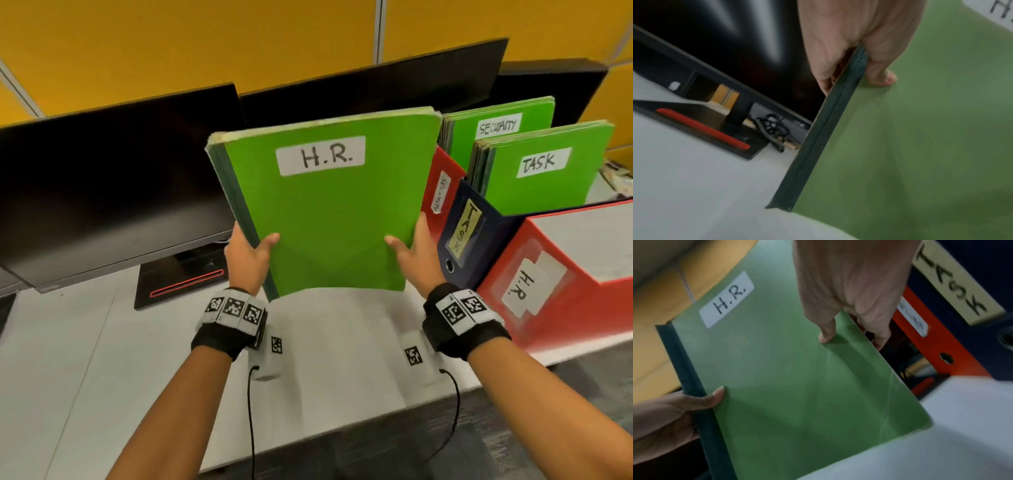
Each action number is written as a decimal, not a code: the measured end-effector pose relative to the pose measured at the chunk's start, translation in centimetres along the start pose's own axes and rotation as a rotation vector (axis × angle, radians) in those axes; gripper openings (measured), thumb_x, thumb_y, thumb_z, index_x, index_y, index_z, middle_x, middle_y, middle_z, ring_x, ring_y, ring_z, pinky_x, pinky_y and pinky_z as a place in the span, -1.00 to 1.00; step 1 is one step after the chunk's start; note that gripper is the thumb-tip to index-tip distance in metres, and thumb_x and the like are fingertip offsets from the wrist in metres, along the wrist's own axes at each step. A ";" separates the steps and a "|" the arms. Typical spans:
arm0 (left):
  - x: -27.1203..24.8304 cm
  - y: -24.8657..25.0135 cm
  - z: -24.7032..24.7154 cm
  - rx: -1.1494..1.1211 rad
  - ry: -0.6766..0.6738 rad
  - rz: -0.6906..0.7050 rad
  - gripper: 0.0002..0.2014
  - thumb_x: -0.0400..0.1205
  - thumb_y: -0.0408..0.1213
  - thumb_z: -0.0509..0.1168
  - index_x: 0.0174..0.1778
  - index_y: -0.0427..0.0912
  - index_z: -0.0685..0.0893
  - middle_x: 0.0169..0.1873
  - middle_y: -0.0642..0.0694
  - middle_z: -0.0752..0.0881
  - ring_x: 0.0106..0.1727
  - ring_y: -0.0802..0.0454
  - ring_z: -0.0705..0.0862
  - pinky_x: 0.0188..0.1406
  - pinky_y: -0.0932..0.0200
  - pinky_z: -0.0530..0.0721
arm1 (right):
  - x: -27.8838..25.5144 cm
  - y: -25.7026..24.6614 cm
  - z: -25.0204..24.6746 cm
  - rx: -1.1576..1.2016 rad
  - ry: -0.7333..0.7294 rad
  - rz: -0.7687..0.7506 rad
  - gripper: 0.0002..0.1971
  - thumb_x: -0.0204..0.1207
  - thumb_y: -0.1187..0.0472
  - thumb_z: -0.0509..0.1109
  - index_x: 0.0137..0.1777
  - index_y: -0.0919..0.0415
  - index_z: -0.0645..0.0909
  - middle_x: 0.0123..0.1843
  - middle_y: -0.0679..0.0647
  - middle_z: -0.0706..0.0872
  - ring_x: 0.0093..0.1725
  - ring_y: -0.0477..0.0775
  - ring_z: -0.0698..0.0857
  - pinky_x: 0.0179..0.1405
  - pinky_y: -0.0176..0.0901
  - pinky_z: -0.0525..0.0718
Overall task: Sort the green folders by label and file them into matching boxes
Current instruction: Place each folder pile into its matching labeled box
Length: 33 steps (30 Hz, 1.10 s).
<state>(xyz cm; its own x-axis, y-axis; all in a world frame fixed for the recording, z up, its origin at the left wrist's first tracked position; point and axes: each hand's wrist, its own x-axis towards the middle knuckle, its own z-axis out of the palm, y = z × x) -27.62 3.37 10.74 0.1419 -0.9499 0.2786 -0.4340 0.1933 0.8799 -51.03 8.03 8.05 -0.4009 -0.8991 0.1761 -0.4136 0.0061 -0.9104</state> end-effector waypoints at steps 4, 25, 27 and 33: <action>0.9 7.6 0.6 -0.084 0.059 0.155 -0.52 0.54 -0.37 0.39 0.38 -0.32 0.48 0.17 -0.19 0.68 0.20 -0.04 0.64 0.25 0.19 0.55 | 1.1 -4.4 -5.3 0.033 0.128 -0.074 -0.25 0.61 0.20 0.29 0.64 0.28 -0.10 0.68 0.16 0.05 0.66 0.07 0.06 0.60 -0.15 0.00; -10.3 29.7 22.8 -0.416 -0.204 0.325 -0.50 0.61 -0.32 0.31 0.47 -0.29 0.36 0.11 0.03 0.55 0.24 0.10 0.55 0.37 0.20 0.49 | 3.2 -2.4 -39.9 -0.077 0.660 -0.261 -0.28 0.50 0.22 0.39 0.59 0.35 0.13 0.61 0.22 0.27 0.60 0.05 0.25 0.60 -0.27 0.15; -10.9 29.7 24.3 -0.408 -0.275 0.295 -0.54 0.63 -0.33 0.28 0.43 -0.35 0.38 0.13 -0.15 0.59 0.28 -0.06 0.56 0.34 0.13 0.51 | 3.1 -1.4 -41.1 -0.082 0.660 -0.274 -0.29 0.43 0.18 0.40 0.54 0.34 0.24 0.54 0.23 0.40 0.54 0.12 0.37 0.58 -0.03 0.28; -10.7 26.6 26.5 -0.224 -0.386 0.214 -0.82 0.63 -0.26 0.29 -0.27 -0.13 0.47 -0.36 0.02 0.48 -0.13 -0.02 0.53 -0.27 0.42 0.48 | 3.3 3.2 -40.6 -0.152 0.570 -0.174 -0.54 0.49 0.32 0.39 0.36 0.36 0.39 0.30 0.14 0.58 0.29 0.02 0.55 0.31 -0.32 0.40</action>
<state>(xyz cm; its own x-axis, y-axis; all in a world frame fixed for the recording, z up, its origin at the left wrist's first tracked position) -64.24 12.16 20.94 -0.2876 -0.8968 0.3363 -0.2092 0.4014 0.8917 -86.86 22.89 20.87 -0.6738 -0.5174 0.5276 -0.6071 -0.0194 -0.7944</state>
